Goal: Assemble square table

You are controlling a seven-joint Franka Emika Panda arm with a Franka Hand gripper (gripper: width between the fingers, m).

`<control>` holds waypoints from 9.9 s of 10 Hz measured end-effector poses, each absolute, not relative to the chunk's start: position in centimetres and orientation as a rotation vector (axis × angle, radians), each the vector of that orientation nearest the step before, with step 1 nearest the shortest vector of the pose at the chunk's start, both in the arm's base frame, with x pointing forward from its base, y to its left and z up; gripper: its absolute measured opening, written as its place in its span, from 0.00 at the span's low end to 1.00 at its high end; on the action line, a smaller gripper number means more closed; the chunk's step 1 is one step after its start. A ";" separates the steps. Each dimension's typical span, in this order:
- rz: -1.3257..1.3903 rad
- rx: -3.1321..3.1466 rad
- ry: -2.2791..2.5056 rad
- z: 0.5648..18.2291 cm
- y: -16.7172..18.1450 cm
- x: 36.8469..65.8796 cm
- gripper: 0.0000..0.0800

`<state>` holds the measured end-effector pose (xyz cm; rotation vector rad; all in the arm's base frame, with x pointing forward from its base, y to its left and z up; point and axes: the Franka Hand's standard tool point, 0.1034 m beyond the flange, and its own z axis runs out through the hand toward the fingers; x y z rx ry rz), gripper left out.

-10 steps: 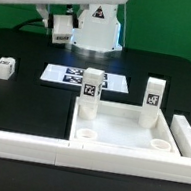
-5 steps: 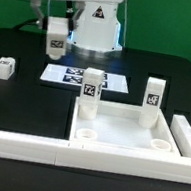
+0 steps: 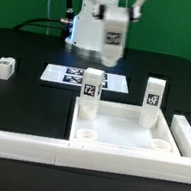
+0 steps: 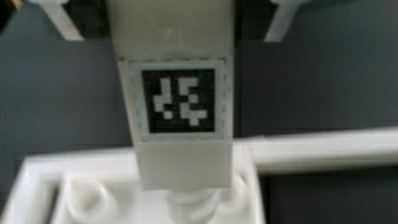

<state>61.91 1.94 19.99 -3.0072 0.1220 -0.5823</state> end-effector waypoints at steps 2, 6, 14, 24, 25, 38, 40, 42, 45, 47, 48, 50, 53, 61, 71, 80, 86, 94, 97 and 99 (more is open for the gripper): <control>-0.820 -2.986 0.101 20.1 1.3 62.0 0.36; -0.853 -2.980 0.100 19.3 1.6 61.9 0.36; -0.904 -2.885 0.299 13.3 9.6 62.4 0.36; -0.918 -2.957 0.220 10.5 9.6 62.9 0.36; -0.919 -2.959 0.220 10.5 9.4 63.0 0.36; -0.983 -2.944 0.219 8.8 11.8 62.4 0.73; -0.982 -2.945 0.219 8.8 11.8 62.4 0.80; -0.982 -2.945 0.219 8.8 11.8 62.4 0.81; -0.982 -2.945 0.219 8.8 11.8 62.4 0.81; -0.969 -2.948 0.220 8.7 11.8 62.4 0.81; -0.787 -2.965 0.286 8.4 12.5 62.2 0.81; -0.730 -2.954 0.328 9.1 12.9 63.2 0.81; -0.295 -2.993 0.366 8.2 11.7 62.9 0.81; -0.210 -2.935 0.649 7.8 10.1 62.9 0.37; -0.059 -2.064 2.106 7.3 10.5 62.5 0.37; -0.074 -2.796 1.329 7.5 13.2 62.1 0.81; -0.146 -3.003 0.760 7.8 12.7 62.7 0.69; -0.047 -2.458 1.760 7.6 11.6 62.8 0.36; -0.016 -1.990 2.190 7.4 12.1 62.8 0.36; -0.014 -1.969 2.208 7.4 12.4 62.7 0.36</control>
Offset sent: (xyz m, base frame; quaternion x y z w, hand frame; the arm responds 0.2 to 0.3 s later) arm 0.0000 0.0000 0.0000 0.0000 0.0650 0.0000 0.9979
